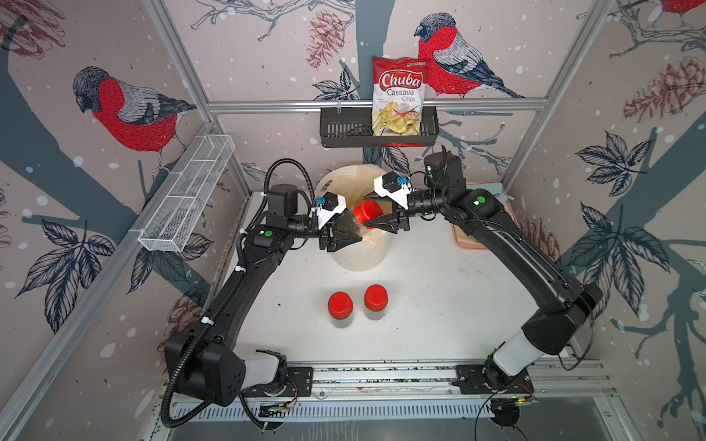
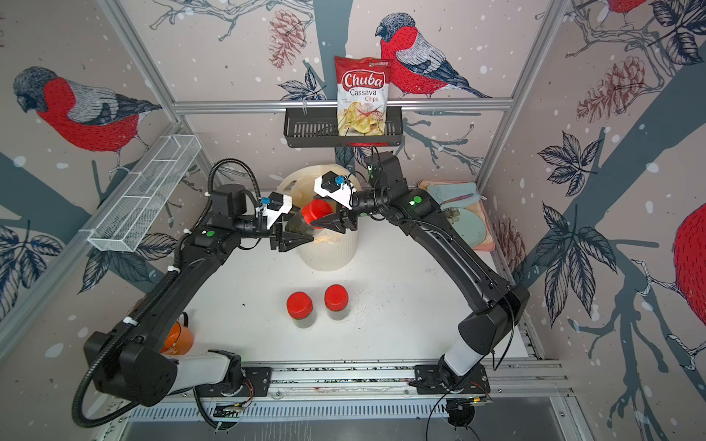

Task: Empty moldy tea leaves from jars
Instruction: Unscrew the lid from the jar.

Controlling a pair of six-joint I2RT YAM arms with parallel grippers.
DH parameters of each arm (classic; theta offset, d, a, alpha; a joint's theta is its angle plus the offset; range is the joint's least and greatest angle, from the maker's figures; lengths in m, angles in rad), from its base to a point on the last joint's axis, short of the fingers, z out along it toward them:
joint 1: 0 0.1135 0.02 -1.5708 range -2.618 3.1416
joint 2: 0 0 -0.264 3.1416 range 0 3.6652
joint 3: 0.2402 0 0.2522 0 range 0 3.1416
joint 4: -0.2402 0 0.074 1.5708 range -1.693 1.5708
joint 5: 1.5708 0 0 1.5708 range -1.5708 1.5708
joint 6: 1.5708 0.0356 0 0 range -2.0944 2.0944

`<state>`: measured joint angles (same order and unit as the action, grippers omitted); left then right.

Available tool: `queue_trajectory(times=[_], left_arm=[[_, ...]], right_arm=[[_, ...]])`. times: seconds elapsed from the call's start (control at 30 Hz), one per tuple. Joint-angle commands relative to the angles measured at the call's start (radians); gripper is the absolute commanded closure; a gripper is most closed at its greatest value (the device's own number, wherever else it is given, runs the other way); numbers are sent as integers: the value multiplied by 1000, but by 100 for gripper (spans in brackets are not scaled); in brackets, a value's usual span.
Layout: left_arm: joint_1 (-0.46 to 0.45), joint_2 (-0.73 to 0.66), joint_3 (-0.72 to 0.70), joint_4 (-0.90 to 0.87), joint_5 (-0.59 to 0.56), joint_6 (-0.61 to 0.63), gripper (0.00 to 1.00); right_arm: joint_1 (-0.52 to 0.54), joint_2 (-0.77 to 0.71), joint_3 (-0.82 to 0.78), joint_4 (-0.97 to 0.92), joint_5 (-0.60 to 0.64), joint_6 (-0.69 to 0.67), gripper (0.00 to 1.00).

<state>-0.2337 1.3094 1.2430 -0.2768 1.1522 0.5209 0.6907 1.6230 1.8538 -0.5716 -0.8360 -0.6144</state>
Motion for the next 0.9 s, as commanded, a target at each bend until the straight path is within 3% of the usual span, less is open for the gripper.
queue_trajectory(times=[0.0, 0.13, 0.17, 0.23, 0.43, 0.6, 0.87], left_arm=[[4, -6, 8, -1, 28, -55, 73], [4, -6, 8, -2, 28, -55, 73], [4, -7, 7, -2, 30, -54, 73], [4, -7, 7, -4, 30, -54, 73], [2, -12, 6, -5, 26, -49, 73], [2, -7, 6, -4, 18, -51, 73], [2, -11, 3, 17, -9, -74, 73]], right_arm=[[5, 12, 27, -75, 28, -135, 76], [15, 35, 47, -96, 29, -143, 51], [18, 37, 44, -92, 29, -138, 39], [21, 37, 44, -82, 26, -128, 24], [22, 8, 19, -15, 9, -65, 1], [13, -40, -44, 105, 12, 49, 0], [-65, -92, -106, 332, 87, 455, 0]])
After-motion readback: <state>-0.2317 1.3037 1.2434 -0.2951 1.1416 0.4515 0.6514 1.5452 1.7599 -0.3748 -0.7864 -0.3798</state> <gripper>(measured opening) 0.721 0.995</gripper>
